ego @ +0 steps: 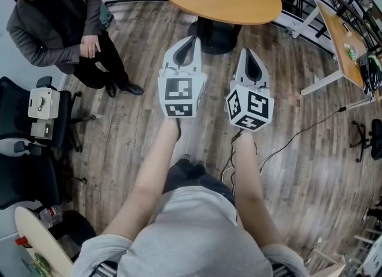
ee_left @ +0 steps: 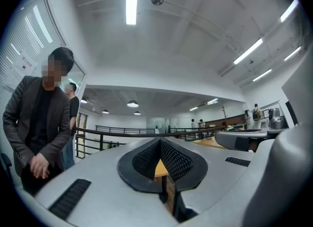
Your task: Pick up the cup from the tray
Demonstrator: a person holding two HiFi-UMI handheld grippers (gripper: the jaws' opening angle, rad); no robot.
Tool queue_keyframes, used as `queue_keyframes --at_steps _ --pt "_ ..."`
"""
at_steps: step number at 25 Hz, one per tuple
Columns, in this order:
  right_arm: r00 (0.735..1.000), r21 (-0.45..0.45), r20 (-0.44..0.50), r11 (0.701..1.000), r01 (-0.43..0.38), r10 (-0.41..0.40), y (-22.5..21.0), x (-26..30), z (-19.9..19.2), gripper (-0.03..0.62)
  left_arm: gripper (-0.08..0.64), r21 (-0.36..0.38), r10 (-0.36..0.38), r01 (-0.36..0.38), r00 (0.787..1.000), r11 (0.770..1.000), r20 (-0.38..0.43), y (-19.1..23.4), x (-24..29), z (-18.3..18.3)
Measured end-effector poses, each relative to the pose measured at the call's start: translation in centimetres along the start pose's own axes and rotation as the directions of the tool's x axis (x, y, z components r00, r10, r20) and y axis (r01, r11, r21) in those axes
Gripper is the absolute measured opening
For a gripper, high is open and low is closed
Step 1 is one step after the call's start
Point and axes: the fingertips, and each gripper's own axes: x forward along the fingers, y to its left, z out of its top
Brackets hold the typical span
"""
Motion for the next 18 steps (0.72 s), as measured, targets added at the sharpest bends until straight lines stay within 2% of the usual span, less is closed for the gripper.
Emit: queue_keyframes --at_steps 12,18 --pt "0.999 -0.023 -0.034 1.0 -0.017 0.016 -3.3 0.0 -1.4 0.006 0.006 0.02 0.018 -0.018 1.0 1.0 -0.01 -1.9 1.4 -0.6" --pt "0.999 -0.015 -0.043 1.0 -0.011 0.011 -4.1 1.9 -2.3 0.006 0.006 0.014 0.022 -0.022 1.0 1.0 -0.019 -1.7 3.5 -1.3"
